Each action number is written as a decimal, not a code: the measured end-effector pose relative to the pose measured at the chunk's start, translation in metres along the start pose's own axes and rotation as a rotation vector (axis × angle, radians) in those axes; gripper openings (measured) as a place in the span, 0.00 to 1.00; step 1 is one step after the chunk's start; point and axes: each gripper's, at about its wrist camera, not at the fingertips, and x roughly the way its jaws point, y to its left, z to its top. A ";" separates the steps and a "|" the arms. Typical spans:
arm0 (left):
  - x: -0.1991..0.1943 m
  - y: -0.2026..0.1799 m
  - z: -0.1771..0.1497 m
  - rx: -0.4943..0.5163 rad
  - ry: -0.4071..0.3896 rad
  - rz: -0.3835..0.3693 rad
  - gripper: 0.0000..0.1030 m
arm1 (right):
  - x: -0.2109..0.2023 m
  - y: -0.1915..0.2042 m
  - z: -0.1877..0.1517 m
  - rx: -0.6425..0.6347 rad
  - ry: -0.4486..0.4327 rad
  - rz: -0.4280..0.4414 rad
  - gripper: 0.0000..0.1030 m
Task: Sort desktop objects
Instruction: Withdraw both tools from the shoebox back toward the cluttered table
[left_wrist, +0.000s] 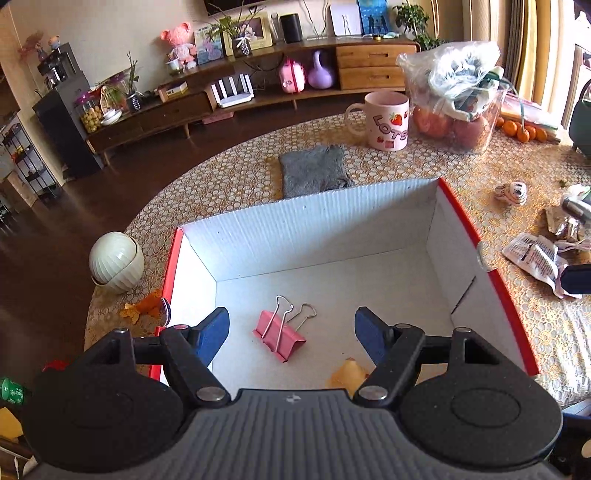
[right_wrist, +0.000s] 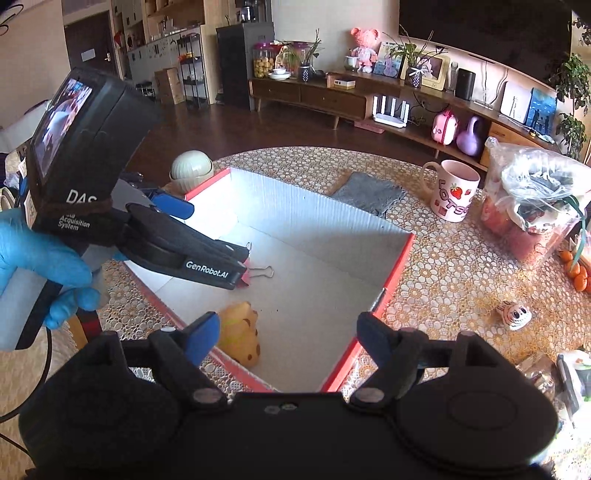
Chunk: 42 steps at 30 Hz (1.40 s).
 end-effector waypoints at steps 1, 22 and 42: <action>-0.004 -0.002 0.000 -0.003 -0.007 -0.003 0.72 | -0.004 -0.001 -0.001 -0.001 -0.005 -0.002 0.81; -0.074 -0.080 -0.019 0.015 -0.158 -0.118 0.72 | -0.076 -0.037 -0.063 0.059 -0.093 -0.024 0.88; -0.094 -0.151 -0.056 -0.002 -0.221 -0.214 0.72 | -0.104 -0.093 -0.121 0.129 -0.101 -0.073 0.88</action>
